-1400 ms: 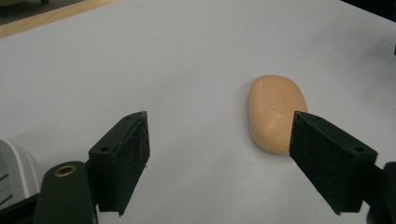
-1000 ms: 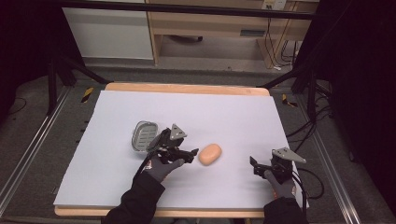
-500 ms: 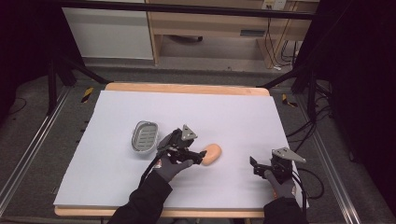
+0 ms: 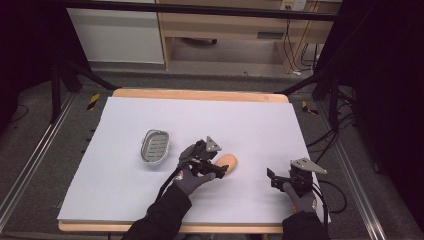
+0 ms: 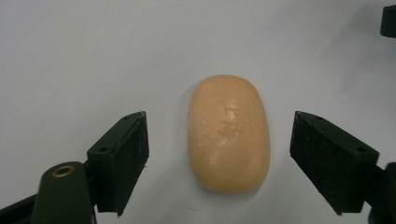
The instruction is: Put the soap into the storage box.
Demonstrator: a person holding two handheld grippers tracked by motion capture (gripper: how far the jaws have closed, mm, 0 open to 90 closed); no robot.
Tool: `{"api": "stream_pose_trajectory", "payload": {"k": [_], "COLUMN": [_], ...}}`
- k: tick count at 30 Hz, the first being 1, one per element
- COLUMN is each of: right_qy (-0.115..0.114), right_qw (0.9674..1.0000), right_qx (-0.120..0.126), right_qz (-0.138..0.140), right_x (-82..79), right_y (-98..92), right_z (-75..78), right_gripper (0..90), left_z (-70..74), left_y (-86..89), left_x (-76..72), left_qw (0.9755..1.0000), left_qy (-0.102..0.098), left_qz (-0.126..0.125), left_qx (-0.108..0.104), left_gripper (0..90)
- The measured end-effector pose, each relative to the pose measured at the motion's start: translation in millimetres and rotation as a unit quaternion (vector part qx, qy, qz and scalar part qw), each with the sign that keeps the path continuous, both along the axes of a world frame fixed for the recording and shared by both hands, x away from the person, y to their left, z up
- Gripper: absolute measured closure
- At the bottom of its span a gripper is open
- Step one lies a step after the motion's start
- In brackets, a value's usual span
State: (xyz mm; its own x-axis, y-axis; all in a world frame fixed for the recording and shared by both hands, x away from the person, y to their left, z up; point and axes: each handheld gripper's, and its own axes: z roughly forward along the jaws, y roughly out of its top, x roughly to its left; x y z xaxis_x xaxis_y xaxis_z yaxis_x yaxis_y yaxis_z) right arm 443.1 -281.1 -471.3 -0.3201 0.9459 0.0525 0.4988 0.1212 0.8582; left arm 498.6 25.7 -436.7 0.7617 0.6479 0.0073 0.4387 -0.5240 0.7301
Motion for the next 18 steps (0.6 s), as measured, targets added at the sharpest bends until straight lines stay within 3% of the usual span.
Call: {"api": "stream_pose_trajectory", "payload": {"k": [18], "right_qy": [0.002], "right_qw": [1.0000], "right_qx": [-0.006], "right_qz": [0.002], "right_x": [0.9], "right_y": [0.4], "right_z": [-0.9], "right_gripper": [4.4], "left_z": [-8.6], "left_y": [-17.9], "left_x": [6.0], "left_qw": [0.9997], "left_qy": [0.009], "left_qz": [-0.012], "left_qx": [0.018], "left_gripper": [20.6]}}
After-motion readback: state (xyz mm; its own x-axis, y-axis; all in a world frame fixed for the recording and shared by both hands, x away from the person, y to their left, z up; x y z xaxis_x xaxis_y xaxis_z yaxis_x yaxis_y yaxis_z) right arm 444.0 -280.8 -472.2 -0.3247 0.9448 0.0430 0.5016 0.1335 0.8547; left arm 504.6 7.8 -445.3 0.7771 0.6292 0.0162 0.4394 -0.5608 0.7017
